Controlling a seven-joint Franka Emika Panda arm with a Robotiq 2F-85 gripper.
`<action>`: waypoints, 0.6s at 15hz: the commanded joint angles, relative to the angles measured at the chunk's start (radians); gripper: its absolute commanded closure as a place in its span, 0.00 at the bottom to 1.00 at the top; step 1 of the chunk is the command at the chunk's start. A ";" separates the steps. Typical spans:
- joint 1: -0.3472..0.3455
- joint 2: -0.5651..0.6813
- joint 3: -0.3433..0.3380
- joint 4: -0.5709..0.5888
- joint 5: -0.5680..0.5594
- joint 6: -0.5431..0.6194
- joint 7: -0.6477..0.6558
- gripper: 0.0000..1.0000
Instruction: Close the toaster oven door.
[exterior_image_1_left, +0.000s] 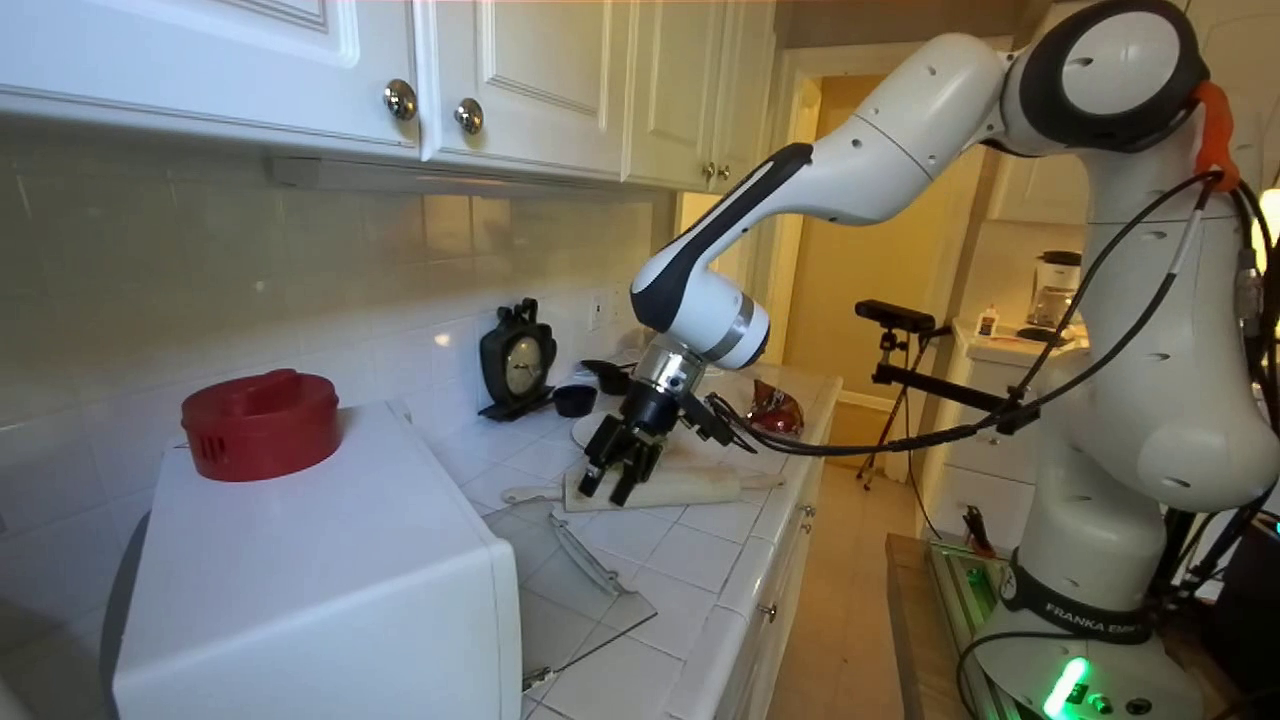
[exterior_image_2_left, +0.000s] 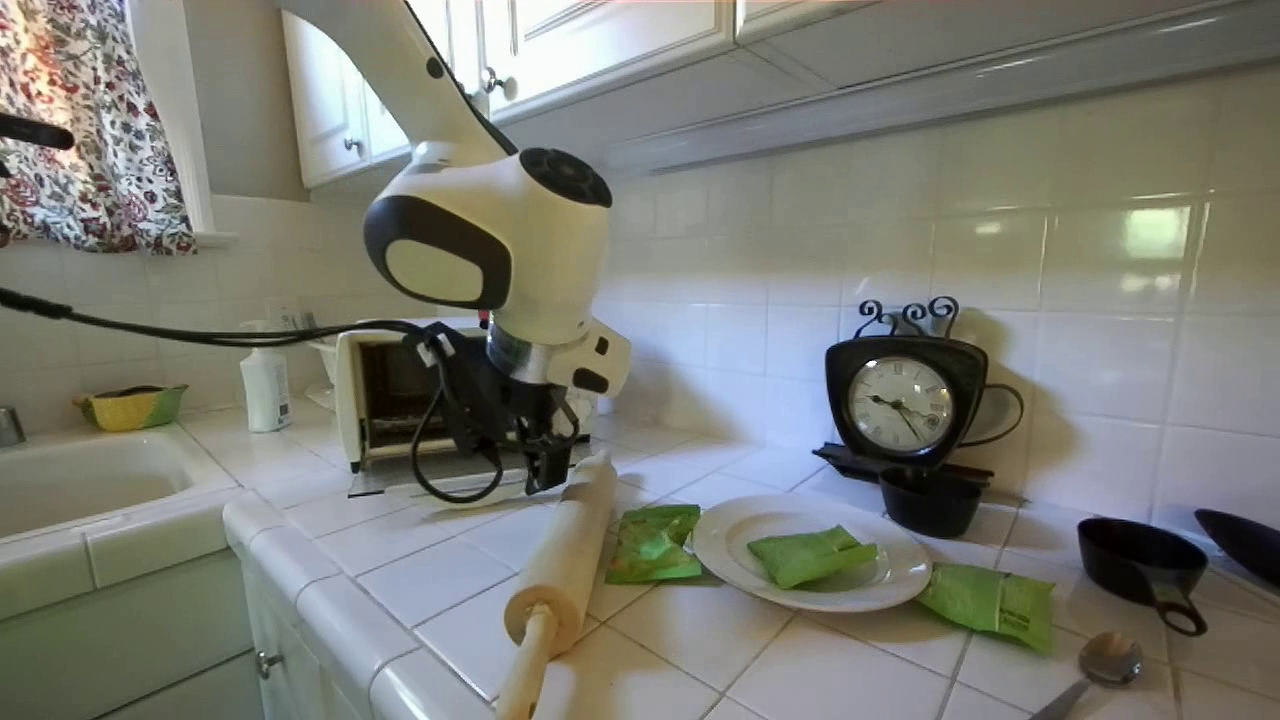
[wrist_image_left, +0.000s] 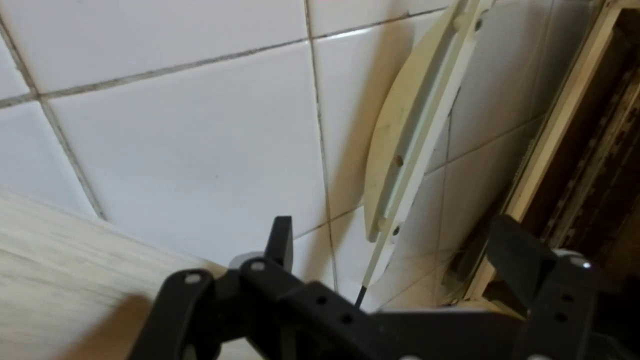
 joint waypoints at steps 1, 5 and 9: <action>-0.034 0.105 0.046 0.098 0.048 0.009 -0.025 0.00; -0.046 0.158 0.075 0.154 0.108 0.027 -0.009 0.00; -0.045 0.190 0.089 0.183 0.130 0.053 0.003 0.00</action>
